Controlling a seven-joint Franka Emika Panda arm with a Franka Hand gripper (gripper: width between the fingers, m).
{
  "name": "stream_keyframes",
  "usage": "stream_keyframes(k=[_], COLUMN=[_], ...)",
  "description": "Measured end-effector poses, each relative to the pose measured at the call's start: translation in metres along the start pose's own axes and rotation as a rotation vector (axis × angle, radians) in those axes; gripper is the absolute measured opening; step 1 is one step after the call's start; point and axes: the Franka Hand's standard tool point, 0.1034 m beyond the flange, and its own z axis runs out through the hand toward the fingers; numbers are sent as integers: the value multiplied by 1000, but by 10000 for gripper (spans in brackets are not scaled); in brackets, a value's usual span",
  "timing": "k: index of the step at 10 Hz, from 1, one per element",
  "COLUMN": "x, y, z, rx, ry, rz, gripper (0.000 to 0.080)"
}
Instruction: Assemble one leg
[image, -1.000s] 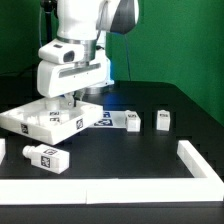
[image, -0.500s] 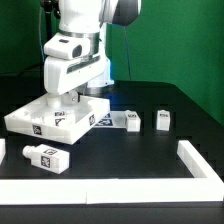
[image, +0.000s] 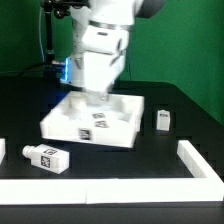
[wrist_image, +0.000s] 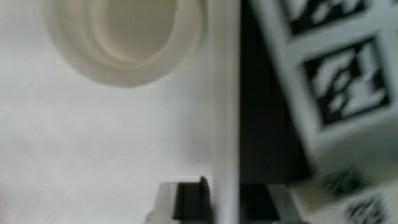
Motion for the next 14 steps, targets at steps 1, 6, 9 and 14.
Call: stream_keyframes(k=[1, 6, 9, 14], x=[-3, -14, 16, 19], y=[-4, 2, 22, 24], z=[3, 8, 21, 33], rx=[7, -43, -44, -27], ry=[0, 19, 24, 18], rz=[-20, -171, -286, -287], gripper=[54, 54, 54, 54])
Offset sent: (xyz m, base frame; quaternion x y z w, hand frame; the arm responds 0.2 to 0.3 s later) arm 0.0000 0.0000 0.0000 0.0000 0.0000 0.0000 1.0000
